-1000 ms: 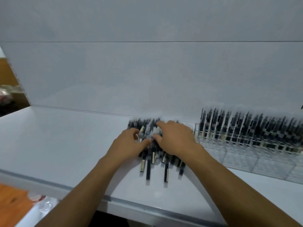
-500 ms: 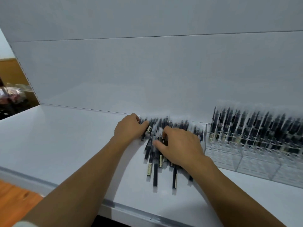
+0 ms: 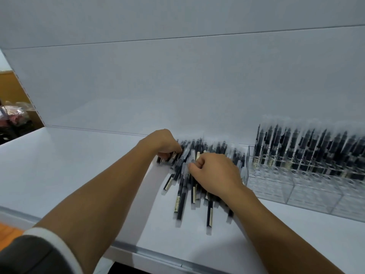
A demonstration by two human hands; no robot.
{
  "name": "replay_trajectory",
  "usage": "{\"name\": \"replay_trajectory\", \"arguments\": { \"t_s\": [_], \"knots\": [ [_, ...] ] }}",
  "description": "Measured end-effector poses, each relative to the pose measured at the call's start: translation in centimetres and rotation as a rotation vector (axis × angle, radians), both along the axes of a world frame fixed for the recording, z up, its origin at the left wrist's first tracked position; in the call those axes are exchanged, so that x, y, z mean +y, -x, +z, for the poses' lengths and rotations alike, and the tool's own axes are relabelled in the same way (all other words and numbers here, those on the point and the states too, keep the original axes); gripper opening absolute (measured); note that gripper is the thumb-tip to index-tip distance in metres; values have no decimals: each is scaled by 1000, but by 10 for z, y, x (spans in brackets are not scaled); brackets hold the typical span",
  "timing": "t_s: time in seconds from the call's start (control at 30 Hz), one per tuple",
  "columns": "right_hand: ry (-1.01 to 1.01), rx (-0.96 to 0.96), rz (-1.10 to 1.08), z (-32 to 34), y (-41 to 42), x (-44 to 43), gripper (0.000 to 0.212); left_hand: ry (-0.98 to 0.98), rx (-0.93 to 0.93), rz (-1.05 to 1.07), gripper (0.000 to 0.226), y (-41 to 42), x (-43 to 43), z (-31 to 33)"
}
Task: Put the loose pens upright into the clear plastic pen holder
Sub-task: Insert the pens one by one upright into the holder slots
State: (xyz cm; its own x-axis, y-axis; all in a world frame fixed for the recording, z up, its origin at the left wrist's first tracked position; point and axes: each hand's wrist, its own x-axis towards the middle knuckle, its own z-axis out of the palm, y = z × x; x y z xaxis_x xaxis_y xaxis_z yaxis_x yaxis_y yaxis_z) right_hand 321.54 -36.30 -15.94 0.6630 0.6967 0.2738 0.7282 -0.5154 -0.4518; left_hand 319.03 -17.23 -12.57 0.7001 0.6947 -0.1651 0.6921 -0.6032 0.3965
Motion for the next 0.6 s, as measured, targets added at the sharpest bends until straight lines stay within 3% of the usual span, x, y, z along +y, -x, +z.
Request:
{"name": "replay_trajectory", "arguments": {
  "t_s": [0.33, 0.6],
  "knots": [
    [-325, 185, -17, 2, 2, -6, 28, 12, 36, -7, 32, -4, -15, 2],
    [-420, 273, -8, 0, 0, -5, 24, 320, -308, 86, 22, 11, -19, -1]
  ]
}}
